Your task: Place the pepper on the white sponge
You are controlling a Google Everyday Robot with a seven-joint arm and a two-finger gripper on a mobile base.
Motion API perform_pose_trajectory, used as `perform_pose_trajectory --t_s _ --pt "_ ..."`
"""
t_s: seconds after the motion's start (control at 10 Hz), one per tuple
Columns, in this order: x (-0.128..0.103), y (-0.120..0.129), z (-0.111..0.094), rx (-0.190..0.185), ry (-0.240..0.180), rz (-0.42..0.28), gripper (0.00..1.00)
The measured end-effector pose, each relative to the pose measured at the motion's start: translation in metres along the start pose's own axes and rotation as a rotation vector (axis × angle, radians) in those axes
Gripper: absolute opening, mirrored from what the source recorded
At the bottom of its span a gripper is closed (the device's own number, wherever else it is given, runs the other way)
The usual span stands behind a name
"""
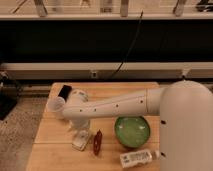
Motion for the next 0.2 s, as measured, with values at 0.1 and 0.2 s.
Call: perform_pose_trajectory --t_s 0.1,0.2 --pt "0.0007 0.0002 -0.006 0.006 0.017 0.006 0.8" --pt "0.0016 0.0014 -0.0099 0.007 0.025 0.007 0.8"
